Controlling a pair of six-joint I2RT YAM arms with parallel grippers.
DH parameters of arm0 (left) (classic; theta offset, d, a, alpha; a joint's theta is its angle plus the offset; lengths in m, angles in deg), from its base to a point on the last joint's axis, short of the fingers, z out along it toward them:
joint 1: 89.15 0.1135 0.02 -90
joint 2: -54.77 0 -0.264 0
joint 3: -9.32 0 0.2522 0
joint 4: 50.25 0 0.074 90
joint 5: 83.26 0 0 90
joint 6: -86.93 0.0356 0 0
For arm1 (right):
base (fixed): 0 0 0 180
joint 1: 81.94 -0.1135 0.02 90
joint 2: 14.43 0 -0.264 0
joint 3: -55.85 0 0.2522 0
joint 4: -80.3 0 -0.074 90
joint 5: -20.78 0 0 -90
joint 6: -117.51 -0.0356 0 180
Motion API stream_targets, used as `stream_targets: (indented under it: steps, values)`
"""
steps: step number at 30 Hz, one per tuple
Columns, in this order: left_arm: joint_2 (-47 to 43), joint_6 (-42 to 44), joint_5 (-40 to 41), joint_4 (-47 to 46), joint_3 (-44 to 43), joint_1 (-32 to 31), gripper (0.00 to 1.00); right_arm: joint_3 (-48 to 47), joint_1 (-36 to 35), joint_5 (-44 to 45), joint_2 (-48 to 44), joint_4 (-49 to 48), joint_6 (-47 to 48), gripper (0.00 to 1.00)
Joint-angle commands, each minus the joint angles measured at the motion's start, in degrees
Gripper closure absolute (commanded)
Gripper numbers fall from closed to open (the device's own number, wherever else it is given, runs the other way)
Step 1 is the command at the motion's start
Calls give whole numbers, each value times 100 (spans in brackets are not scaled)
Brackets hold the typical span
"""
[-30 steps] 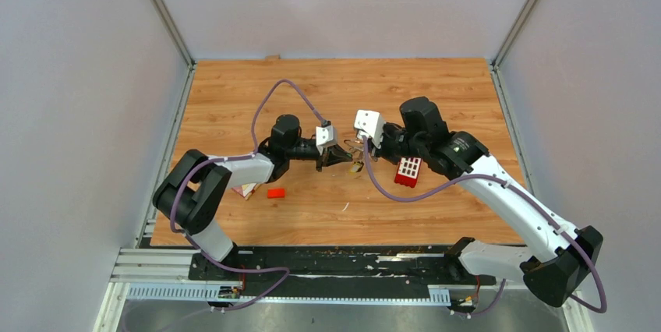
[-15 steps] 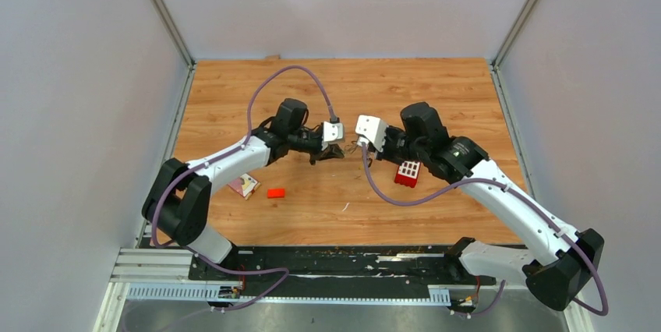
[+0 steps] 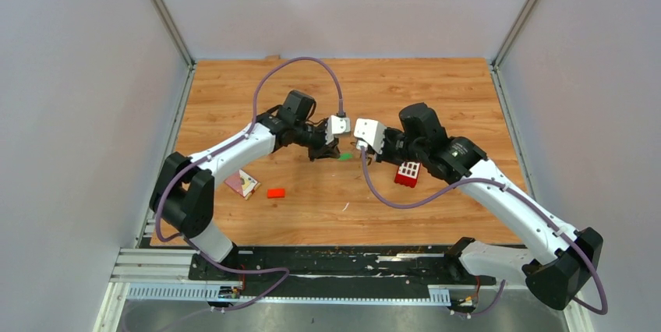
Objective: Put the keys on the keyring
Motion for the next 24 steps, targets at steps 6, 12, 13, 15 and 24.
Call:
stream_targets:
  steps: [6,12,13,15,24]
  values:
    - [174,263,813,558,-234,-83,62,0,-28,-62,-221,-279,127,100]
    - [-224,314,95,-132,221,-81,43,5,-12,-324,-334,-332,-189,100]
    - [-323,315,-96,-278,331,-81,41,7,12,-384,-335,-357,-296,100]
    - [-570,204,-333,-758,612,-82,36,-5,93,-580,-355,-411,-546,100]
    - [-1596,-577,-327,-2872,1555,-78,30,298,669,-2120,-387,-1020,-1167,100]
